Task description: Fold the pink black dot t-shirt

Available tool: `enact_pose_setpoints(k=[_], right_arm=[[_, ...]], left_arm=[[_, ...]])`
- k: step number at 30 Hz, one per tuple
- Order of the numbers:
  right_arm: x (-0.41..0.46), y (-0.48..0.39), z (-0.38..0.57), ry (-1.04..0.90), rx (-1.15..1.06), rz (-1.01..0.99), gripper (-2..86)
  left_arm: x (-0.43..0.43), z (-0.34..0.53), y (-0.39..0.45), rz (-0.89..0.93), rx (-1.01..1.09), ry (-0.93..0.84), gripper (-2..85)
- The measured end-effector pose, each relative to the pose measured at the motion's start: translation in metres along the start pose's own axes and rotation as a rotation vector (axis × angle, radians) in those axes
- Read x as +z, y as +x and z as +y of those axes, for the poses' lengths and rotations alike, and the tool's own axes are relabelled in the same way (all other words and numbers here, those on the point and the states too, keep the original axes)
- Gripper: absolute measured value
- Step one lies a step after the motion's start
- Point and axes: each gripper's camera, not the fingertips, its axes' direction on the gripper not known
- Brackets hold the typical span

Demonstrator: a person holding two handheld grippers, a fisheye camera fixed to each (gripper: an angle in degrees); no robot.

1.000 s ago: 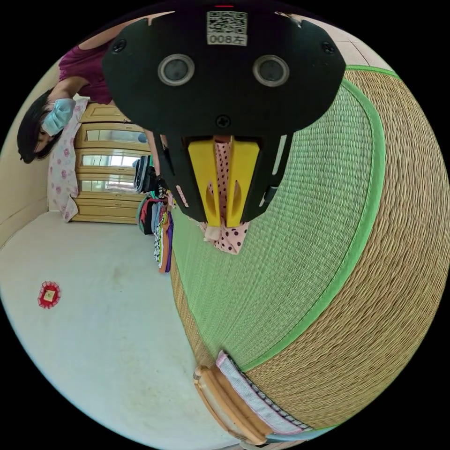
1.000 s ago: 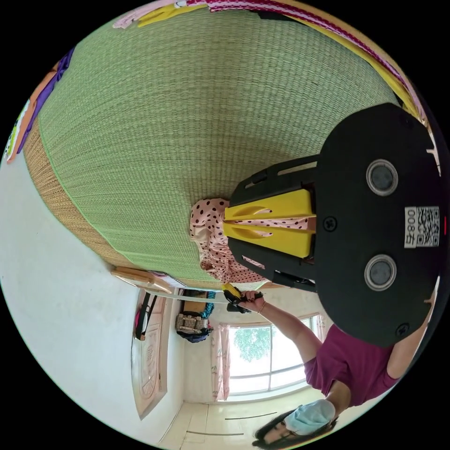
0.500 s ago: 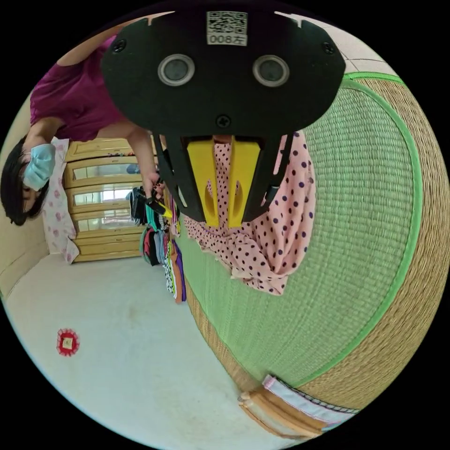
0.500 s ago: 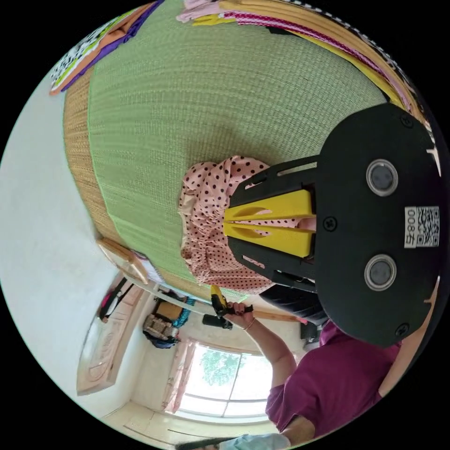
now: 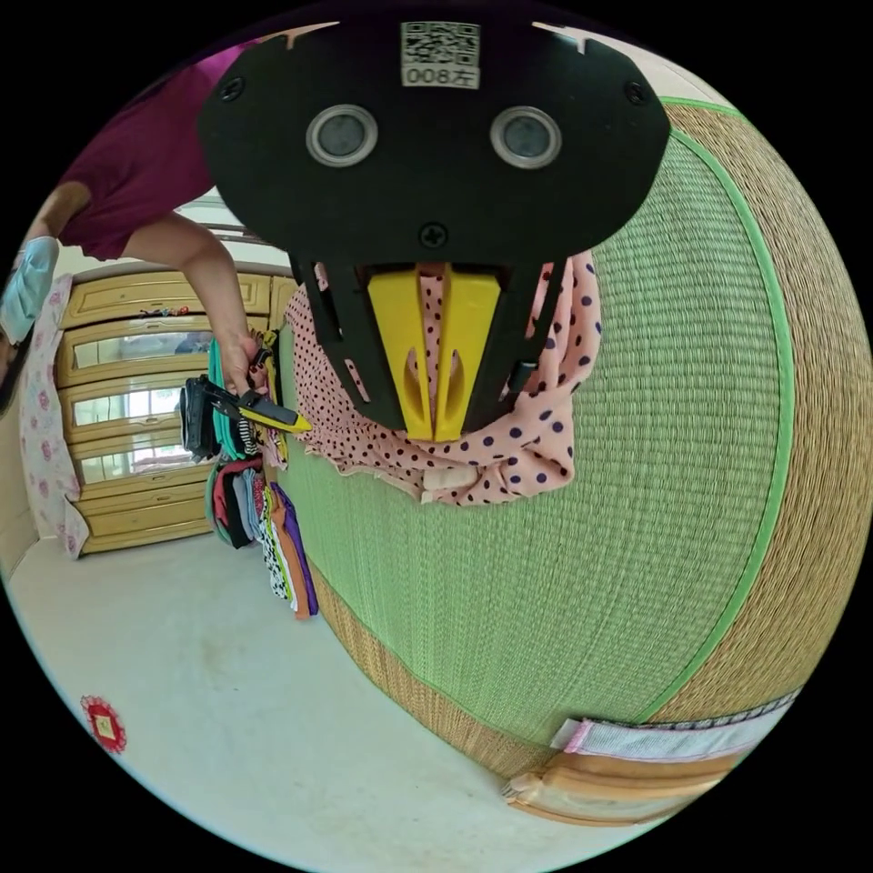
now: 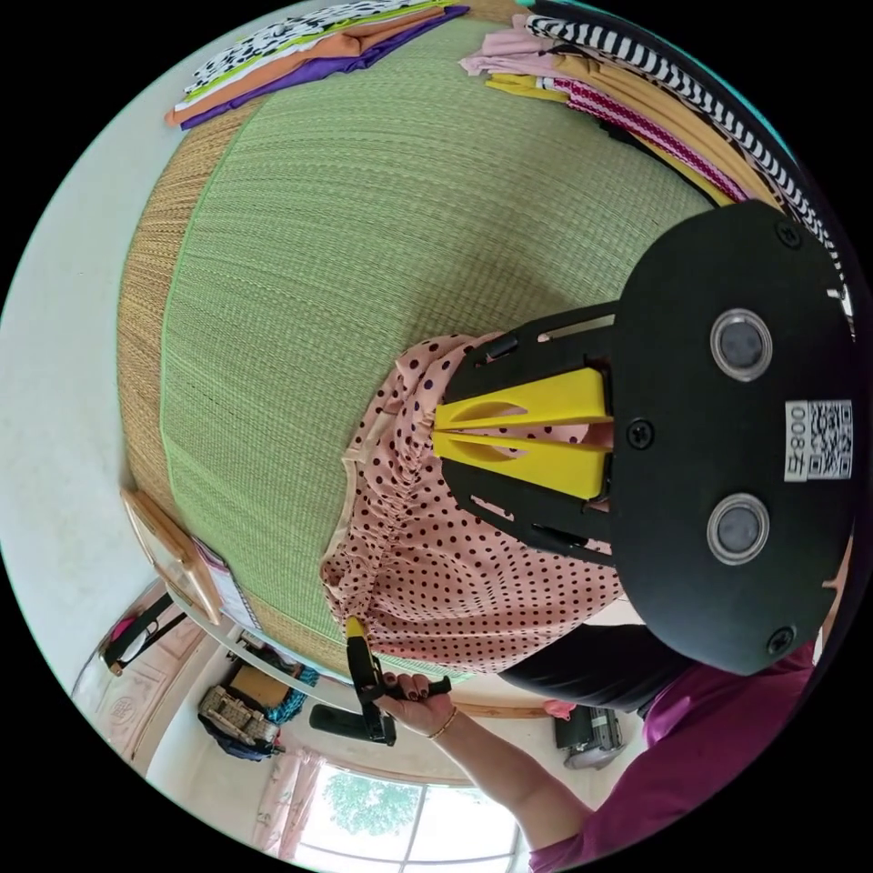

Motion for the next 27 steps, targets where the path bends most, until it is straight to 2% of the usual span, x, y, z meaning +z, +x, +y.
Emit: enact_pose_setpoints(k=[6,12,14,19,27], right_arm=[[-0.002,-0.005,-0.017,0.038,0.012,-0.036,1.3],[-0.003,-0.036,-0.016,0.063,-0.047,-0.021,6.5],[0.004,-0.052,-0.017,0.044,-0.097,0.034,7.0],[0.028,-0.073,-0.031,-0.042,-0.151,0.165,6.9],[0.032,-0.086,-0.034,-0.037,-0.161,0.244,1.1]], left_arm=[[0.021,-0.025,0.019,0.011,0.028,0.031,2.2],[0.043,-0.018,0.072,0.013,0.235,0.013,4.9],[0.057,-0.015,0.088,-0.044,0.297,-0.045,5.7],[0.100,-0.025,0.111,-0.326,0.369,-0.189,4.7],[0.107,-0.028,0.132,-0.365,0.383,-0.172,0.7]])
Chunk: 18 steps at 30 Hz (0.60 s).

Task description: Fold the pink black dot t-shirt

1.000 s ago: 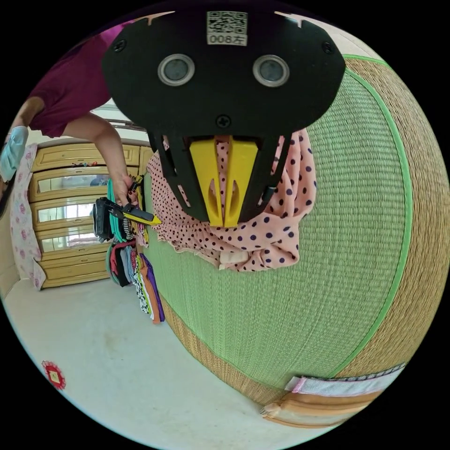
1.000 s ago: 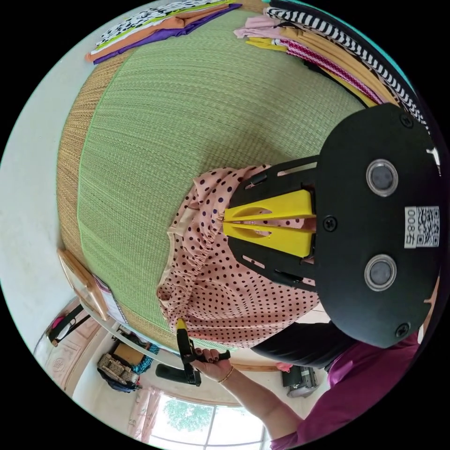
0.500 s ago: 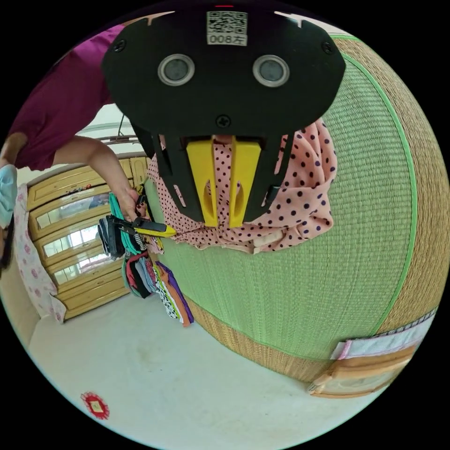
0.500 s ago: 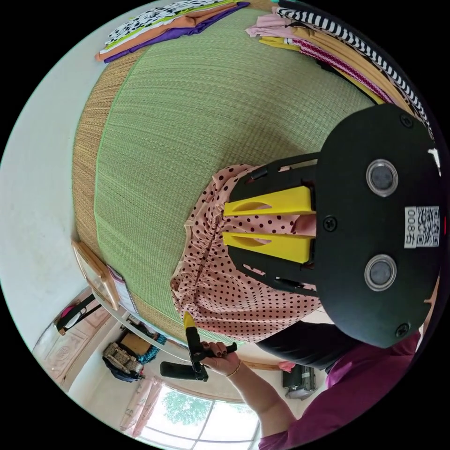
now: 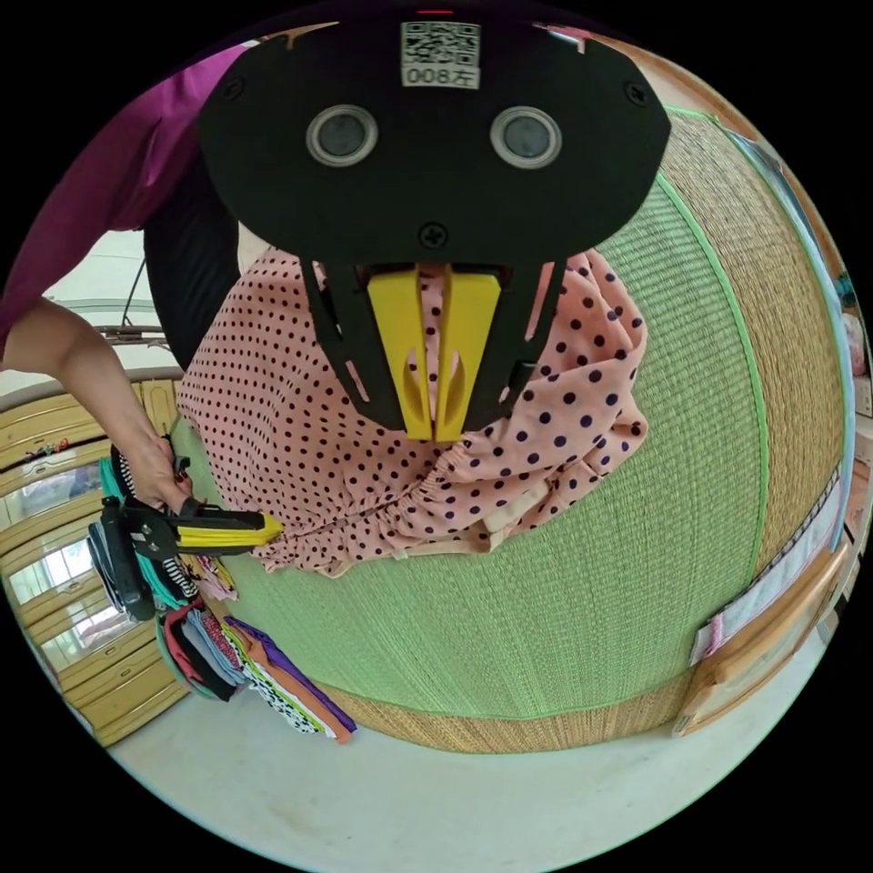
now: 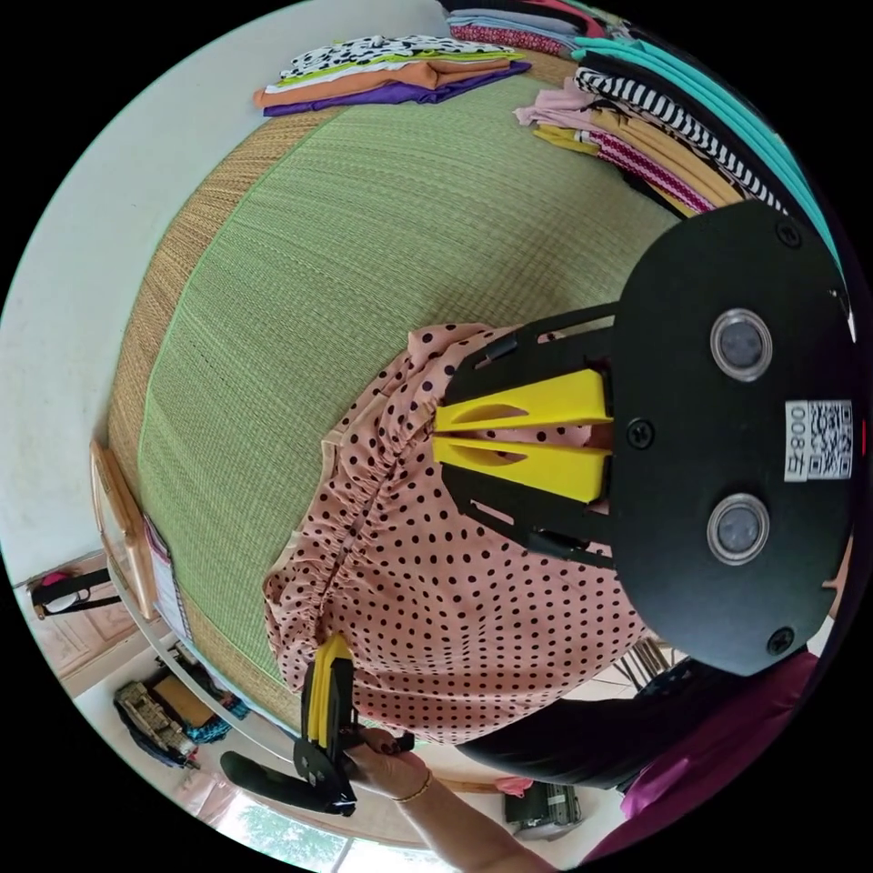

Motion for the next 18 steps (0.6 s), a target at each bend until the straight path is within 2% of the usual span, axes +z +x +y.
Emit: enact_pose_setpoints(k=[18], right_arm=[[-0.043,0.027,0.024,0.066,0.007,-0.219,0.2]], left_arm=[[-0.053,0.019,0.011,0.078,-0.030,0.148,0.3]])
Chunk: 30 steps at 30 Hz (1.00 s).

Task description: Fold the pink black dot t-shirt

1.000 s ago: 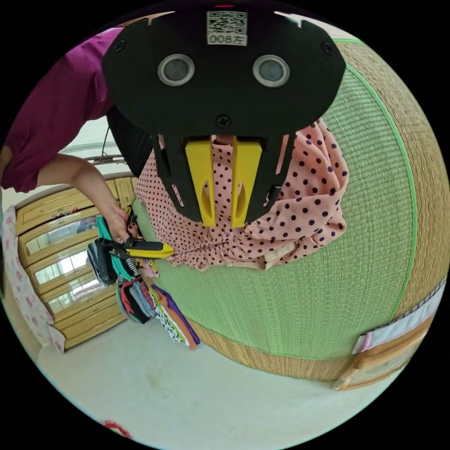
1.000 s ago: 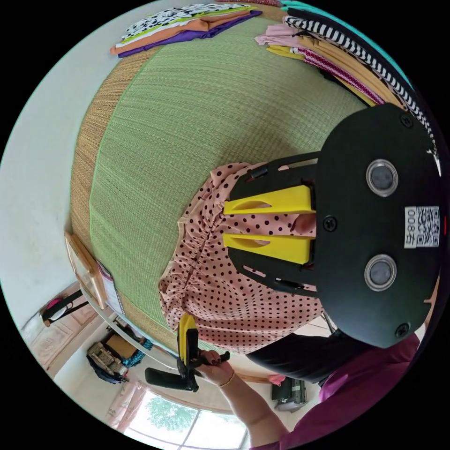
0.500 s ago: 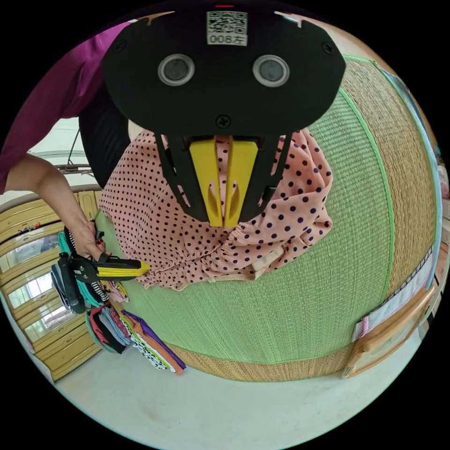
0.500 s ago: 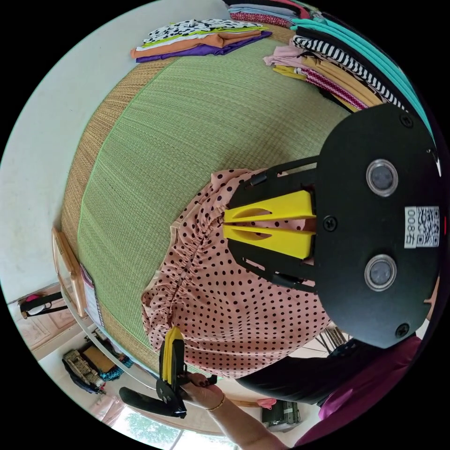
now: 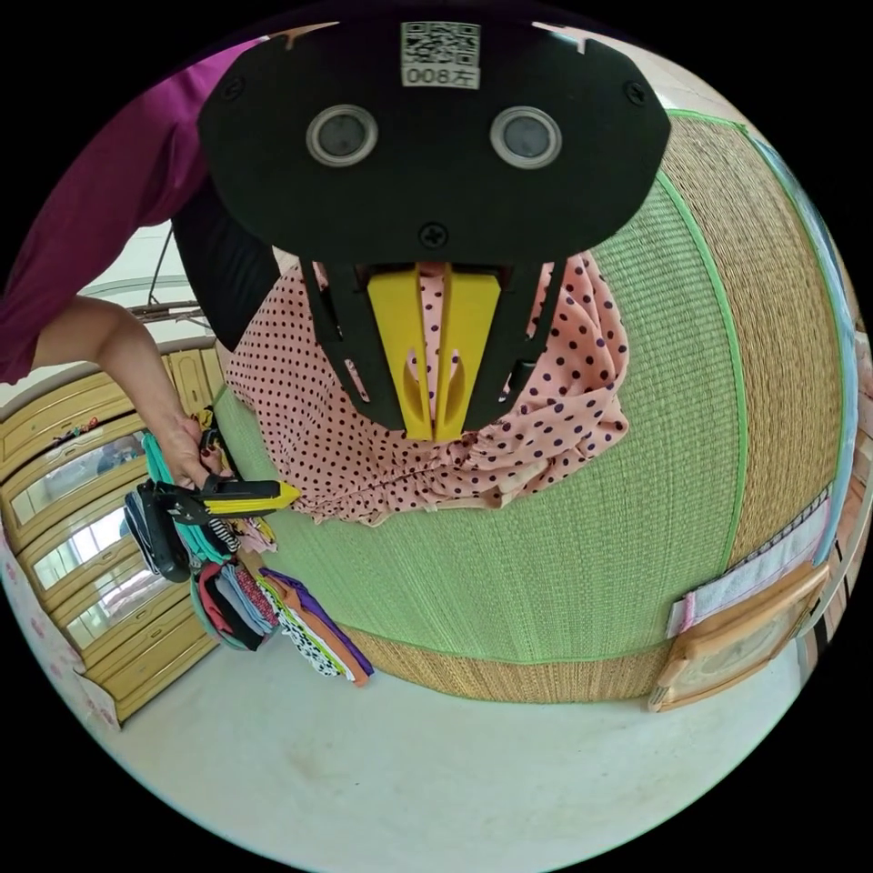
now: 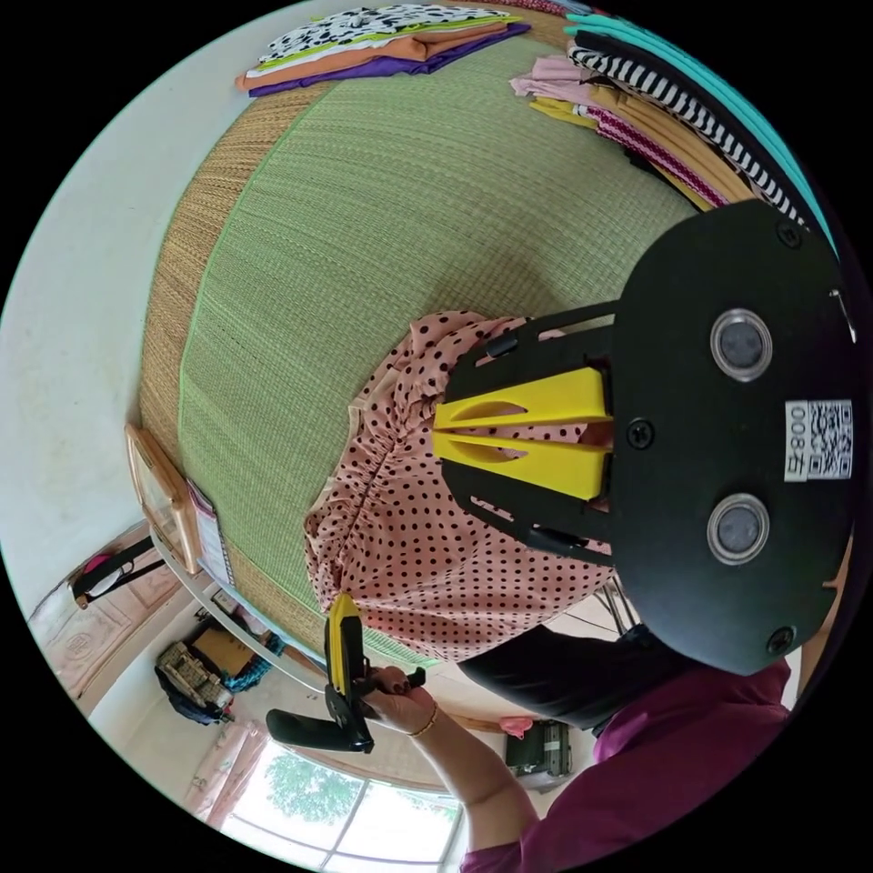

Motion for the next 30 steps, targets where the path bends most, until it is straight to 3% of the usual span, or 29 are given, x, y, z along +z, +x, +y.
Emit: enact_pose_setpoints(k=[12,19,25,30], right_arm=[[-0.016,0.022,0.005,0.082,0.059,0.024,0.2],[0.030,0.044,0.003,-0.015,0.118,0.007,0.2],[0.037,0.051,0.019,-0.008,0.132,-0.013,0.4],[0.035,0.056,0.030,0.005,0.149,-0.048,1.0]], left_arm=[[-0.023,0.003,-0.005,-0.051,0.015,0.072,0.4],[0.009,0.007,-0.027,-0.080,-0.016,-0.078,1.5],[-0.021,0.028,-0.032,-0.035,-0.005,0.002,2.4],[-0.018,0.035,-0.049,-0.109,-0.043,-0.061,1.5]])
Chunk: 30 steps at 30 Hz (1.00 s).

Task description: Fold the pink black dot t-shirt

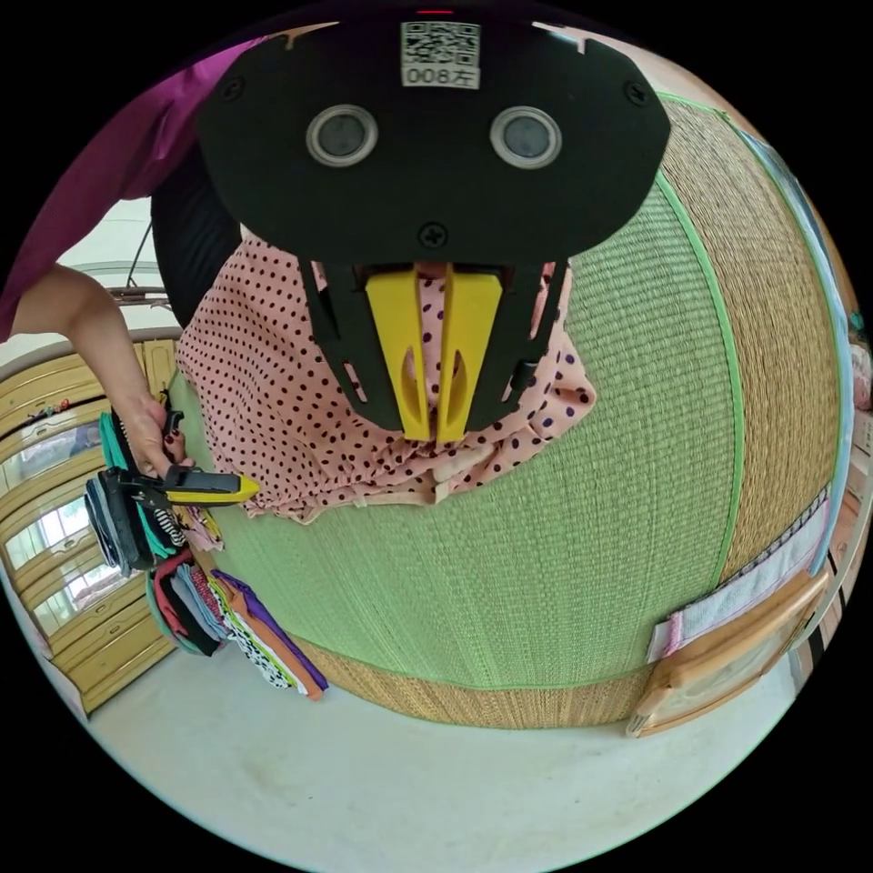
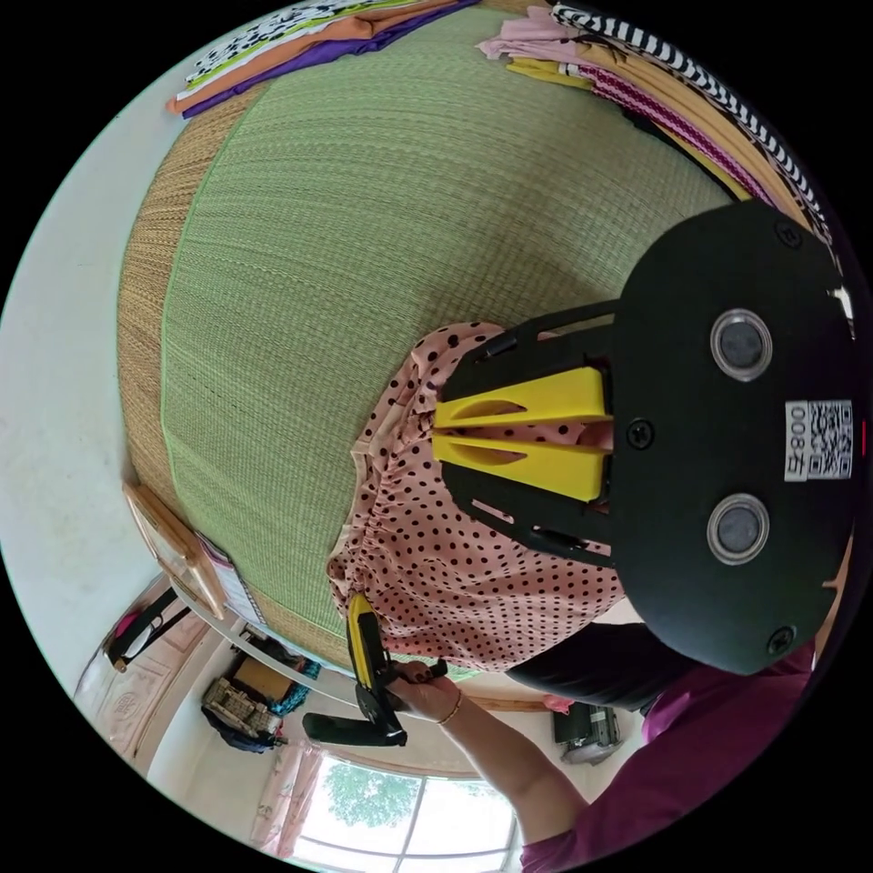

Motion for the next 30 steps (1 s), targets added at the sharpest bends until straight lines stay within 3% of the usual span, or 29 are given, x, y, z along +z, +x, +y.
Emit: enact_pose_setpoints(k=[8,12,14,19,24,30], right_arm=[[-0.025,0.004,0.033,0.077,0.016,-0.007,1.2],[0.000,0.017,0.031,-0.003,0.038,0.015,0.5],[0.006,0.032,0.033,-0.020,0.079,-0.065,0.4],[-0.020,0.031,0.056,0.065,0.078,-0.065,0.4],[-0.016,0.038,0.073,0.044,0.102,-0.057,0.7],[-0.041,0.044,0.106,0.105,0.131,-0.129,2.6]], left_arm=[[-0.014,0.022,-0.009,-0.014,-0.014,0.020,1.2],[-0.018,0.034,-0.019,0.013,-0.055,0.006,1.5],[-0.027,0.041,-0.023,0.039,-0.085,0.028,1.8],[-0.070,0.084,-0.021,0.085,-0.088,0.116,2.5],[-0.069,0.132,-0.024,0.074,-0.149,0.034,2.9],[-0.097,0.185,-0.019,0.109,-0.210,0.075,4.7]])
